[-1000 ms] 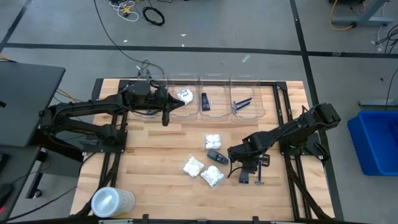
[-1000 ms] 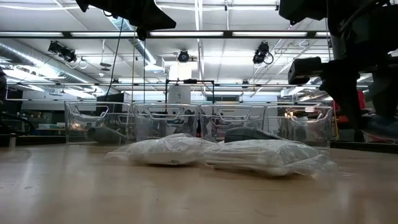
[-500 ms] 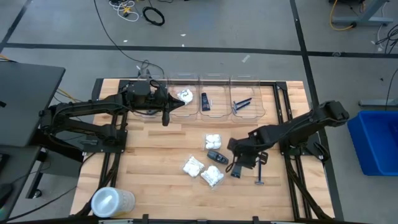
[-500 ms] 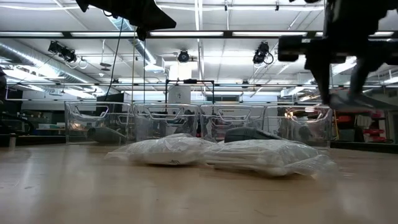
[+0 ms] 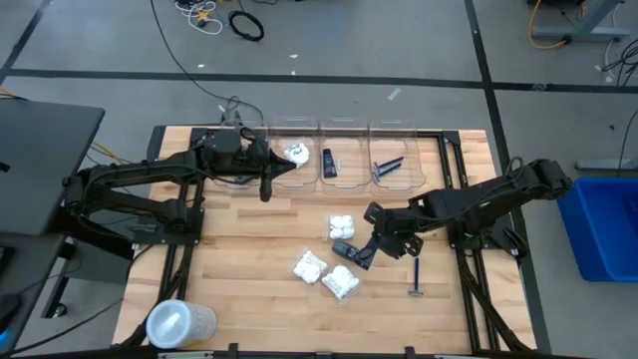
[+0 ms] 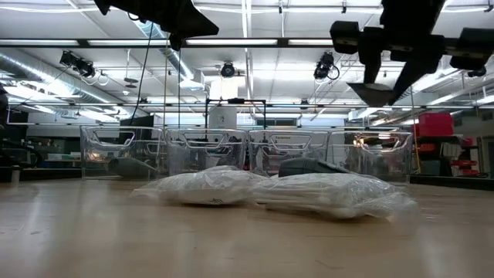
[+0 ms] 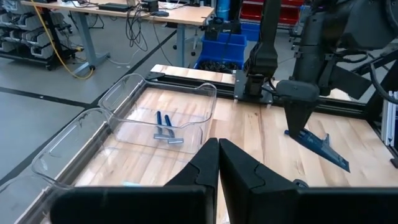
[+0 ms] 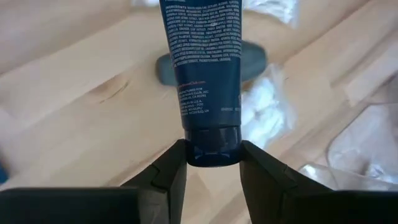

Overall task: Pick & Place Travel size toiletries
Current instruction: Put the blue shave cream into the middle right transparent bin

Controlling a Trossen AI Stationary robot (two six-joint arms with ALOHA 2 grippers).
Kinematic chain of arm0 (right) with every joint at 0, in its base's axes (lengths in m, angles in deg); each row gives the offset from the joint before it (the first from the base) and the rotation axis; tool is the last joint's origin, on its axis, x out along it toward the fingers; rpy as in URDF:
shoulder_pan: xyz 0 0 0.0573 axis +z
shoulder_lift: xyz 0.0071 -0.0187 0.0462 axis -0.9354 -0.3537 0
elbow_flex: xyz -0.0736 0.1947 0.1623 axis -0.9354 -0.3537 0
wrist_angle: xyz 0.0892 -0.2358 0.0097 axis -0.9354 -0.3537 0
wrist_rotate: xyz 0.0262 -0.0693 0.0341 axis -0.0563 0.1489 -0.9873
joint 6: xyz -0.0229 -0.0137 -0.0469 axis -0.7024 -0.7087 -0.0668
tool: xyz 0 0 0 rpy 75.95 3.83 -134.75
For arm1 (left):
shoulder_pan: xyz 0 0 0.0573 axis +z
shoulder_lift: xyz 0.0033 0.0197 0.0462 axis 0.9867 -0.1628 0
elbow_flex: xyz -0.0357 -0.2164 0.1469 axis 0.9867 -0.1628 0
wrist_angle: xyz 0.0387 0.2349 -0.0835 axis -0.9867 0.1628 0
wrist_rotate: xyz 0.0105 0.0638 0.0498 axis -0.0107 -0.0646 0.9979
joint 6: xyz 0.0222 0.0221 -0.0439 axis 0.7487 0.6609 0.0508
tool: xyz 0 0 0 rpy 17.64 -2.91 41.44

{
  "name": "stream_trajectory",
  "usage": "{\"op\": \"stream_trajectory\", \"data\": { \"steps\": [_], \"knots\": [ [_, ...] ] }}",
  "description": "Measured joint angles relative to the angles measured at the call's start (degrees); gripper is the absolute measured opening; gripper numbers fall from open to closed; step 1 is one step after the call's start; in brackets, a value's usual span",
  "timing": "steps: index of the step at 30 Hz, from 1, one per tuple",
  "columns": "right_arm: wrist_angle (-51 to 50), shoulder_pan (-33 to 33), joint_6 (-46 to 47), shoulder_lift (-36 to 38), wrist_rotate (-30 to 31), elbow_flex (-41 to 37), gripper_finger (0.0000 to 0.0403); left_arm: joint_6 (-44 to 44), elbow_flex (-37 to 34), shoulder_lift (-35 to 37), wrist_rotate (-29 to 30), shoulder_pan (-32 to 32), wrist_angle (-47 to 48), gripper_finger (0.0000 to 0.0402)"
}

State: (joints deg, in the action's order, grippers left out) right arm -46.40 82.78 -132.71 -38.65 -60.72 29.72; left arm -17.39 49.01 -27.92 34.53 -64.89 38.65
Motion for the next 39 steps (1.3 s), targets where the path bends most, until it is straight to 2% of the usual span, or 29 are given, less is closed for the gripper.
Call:
{"op": "stream_trajectory", "data": {
  "steps": [4,13,21,24,29,39],
  "knots": [
    [4.2,0.0,3.0,0.0,0.3,0.0,0.0130,-0.5,0.0,0.0,0.0,0.0,0.0,0.0020],
    [19.2,-1.6,18.1,0.0,7.7,0.0,0.0128,-0.5,0.0,0.0,0.1,0.0,0.0,0.0020],
    [25.5,-3.2,25.0,-0.1,10.3,0.0,0.0127,0.2,0.0,0.0,0.1,0.0,0.0,0.0020],
    [27.1,-3.7,25.9,-0.1,10.9,0.0,0.0128,0.3,0.0,0.0,0.1,0.0,0.0,0.0020],
    [31.6,-5.2,25.9,0.2,16.8,0.0,0.0130,1.0,0.0,0.0,0.1,0.0,0.0,0.0020],
    [34.0,-12.9,23.5,1.6,17.0,0.0,0.0131,1.0,0.0,0.0,0.1,0.0,0.0,0.0020]
  ]
}}
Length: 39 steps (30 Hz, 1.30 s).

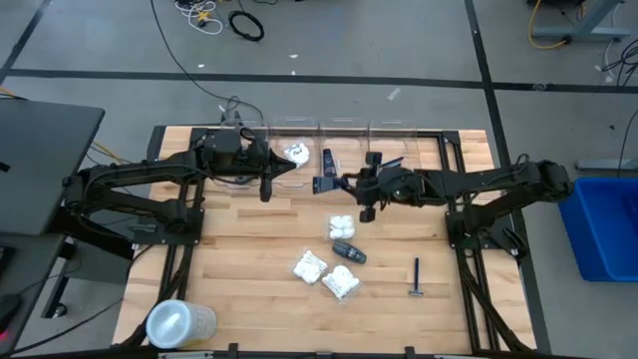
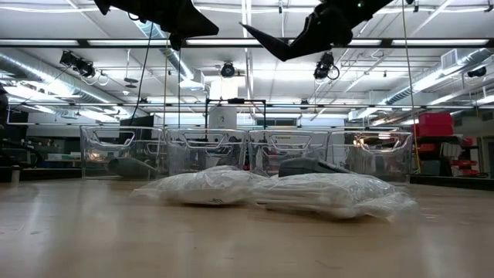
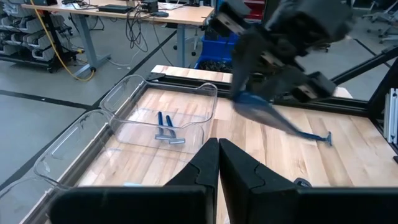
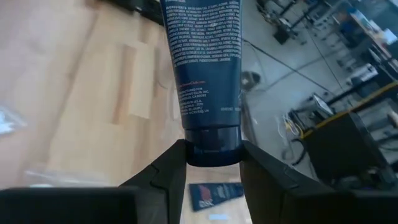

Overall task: Pick & Place Travel size toiletries
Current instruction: Put the blue shave cream into the middle right transparent bin

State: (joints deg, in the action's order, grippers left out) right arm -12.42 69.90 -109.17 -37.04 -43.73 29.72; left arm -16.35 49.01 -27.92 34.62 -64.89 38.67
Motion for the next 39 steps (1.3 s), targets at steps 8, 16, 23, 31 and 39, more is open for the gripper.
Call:
{"op": "stream_trajectory", "data": {
  "steps": [8,16,23,31,39],
  "knots": [
    [0.0,-8.1,0.0,0.0,0.0,0.0,0.0130,0.0,0.0,0.0,0.0,0.0,0.0,0.0020],
    [0.0,-16.0,0.0,0.0,-2.1,0.0,0.0130,0.3,0.0,0.0,0.9,0.0,0.0,0.0020],
    [0.0,-21.4,1.3,0.0,-4.8,0.0,0.0132,0.2,0.0,0.0,0.9,0.0,0.0,0.0020],
    [-0.2,-24.6,4.8,-0.3,-7.2,0.0,0.0134,0.2,0.0,0.0,0.9,0.0,0.0,0.0020],
    [-0.9,-24.7,5.8,-3.5,-9.4,0.0,0.0132,-0.1,0.0,0.0,1.0,0.0,0.0,0.0020]
  ]
}}
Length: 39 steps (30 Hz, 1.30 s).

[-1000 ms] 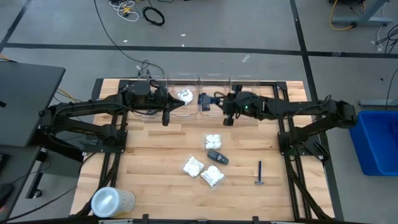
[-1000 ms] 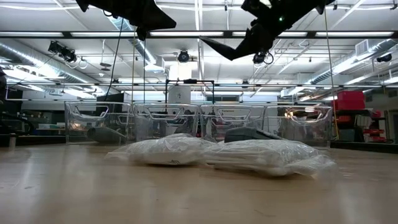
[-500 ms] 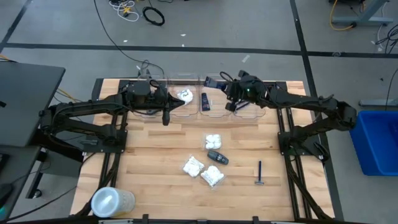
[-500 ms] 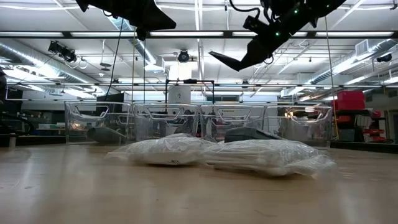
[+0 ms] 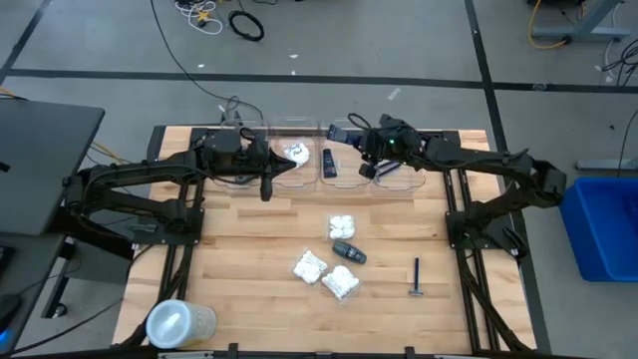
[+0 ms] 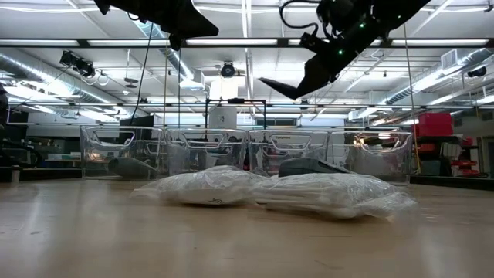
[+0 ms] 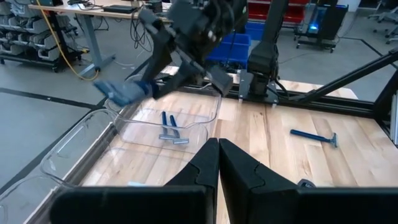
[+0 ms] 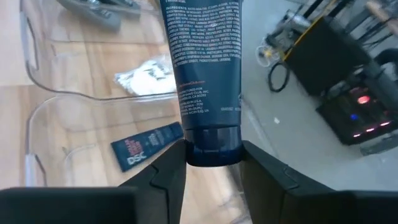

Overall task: Pick & Place Travel size toiletries
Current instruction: Put the blue shave cream into the middle right transparent bin

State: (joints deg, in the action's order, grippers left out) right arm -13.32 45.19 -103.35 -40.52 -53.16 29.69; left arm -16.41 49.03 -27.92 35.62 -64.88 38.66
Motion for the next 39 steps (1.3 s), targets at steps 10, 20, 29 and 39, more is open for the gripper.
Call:
{"op": "stream_trajectory", "data": {
  "steps": [10,20,29,39],
  "knots": [
    [-1.4,0.0,1.2,-6.5,-0.3,0.0,0.0132,-1.0,0.0,0.0,0.4,0.0,0.0,0.0020],
    [-3.5,0.0,1.1,-7.2,-0.2,0.0,0.0134,-1.3,0.0,0.0,0.8,0.0,0.0,0.0020],
    [-3.5,0.0,2.1,-7.2,3.3,0.0,0.0142,-1.5,0.0,0.0,1.2,0.0,0.0,0.0020],
    [-3.9,-0.3,2.1,-7.2,3.3,0.0,0.0147,-1.6,0.0,0.0,1.2,0.0,0.0,0.0020]
  ]
}}
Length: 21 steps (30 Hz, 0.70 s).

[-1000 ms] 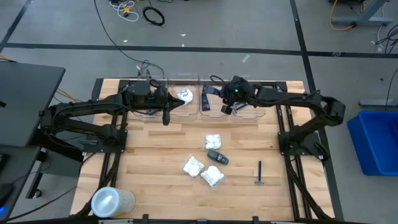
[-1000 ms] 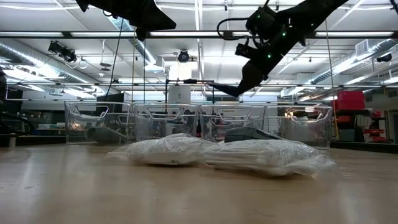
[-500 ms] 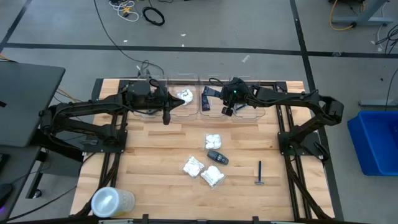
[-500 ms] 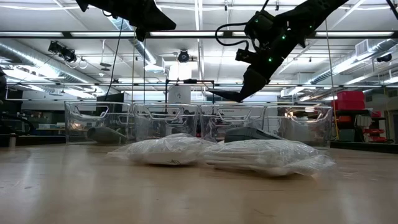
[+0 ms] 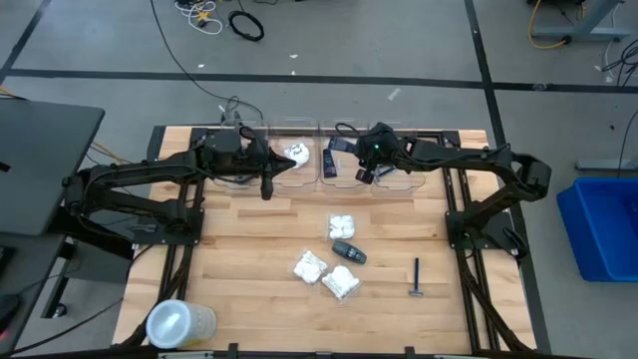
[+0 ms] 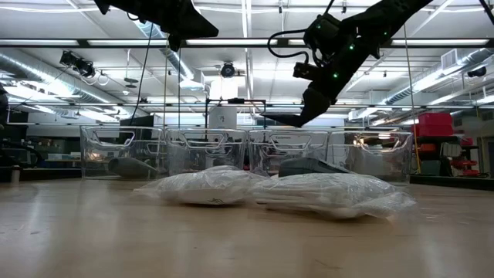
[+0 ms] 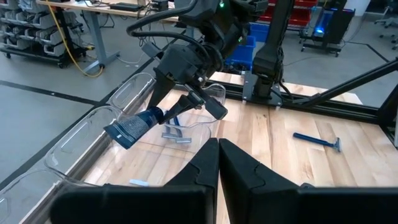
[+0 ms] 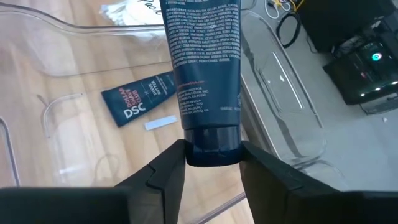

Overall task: Pick & Place Travel size toiletries
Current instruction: Put the blue shave cream into the middle right transparent bin, then put the blue razor into the right transparent bin

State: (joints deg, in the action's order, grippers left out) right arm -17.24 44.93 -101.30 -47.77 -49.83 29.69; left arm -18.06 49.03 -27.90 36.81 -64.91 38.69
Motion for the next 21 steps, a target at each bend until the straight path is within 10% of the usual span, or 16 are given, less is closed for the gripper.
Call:
{"op": "stream_trajectory", "data": {
  "steps": [21],
  "knots": [
    [0.0,0.0,0.0,0.0,0.0,0.0,0.0243,0.0,0.0,0.0,0.2,0.0,0.0,0.0020]
  ]
}}
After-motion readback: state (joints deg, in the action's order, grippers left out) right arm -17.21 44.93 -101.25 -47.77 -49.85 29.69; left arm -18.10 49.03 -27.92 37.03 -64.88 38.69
